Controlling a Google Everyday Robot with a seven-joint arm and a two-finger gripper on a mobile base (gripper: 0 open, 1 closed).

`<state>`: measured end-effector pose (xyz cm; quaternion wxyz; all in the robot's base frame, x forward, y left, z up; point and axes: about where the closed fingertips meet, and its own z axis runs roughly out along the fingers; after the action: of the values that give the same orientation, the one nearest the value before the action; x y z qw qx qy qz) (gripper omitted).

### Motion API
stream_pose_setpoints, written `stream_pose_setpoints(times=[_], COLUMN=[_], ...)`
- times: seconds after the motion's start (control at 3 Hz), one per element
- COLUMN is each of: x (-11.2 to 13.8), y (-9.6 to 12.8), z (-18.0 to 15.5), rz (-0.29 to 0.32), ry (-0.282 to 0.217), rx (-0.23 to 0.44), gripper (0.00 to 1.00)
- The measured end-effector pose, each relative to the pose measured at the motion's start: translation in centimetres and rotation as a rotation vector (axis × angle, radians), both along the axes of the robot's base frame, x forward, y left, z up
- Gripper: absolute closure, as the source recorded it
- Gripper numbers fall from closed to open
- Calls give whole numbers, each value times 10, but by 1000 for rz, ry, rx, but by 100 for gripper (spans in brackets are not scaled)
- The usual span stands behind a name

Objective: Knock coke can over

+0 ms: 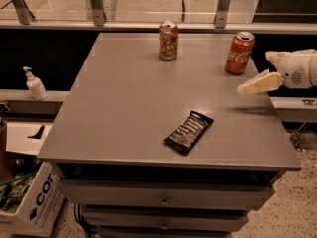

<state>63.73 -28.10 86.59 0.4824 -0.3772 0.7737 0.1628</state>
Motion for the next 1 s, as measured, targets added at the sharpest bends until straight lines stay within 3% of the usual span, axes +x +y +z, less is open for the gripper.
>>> stream_pose_setpoints(times=[1.0], x=[69], y=[6], z=[-6], rz=[4], ry=[-106], rx=[183], gripper=[0])
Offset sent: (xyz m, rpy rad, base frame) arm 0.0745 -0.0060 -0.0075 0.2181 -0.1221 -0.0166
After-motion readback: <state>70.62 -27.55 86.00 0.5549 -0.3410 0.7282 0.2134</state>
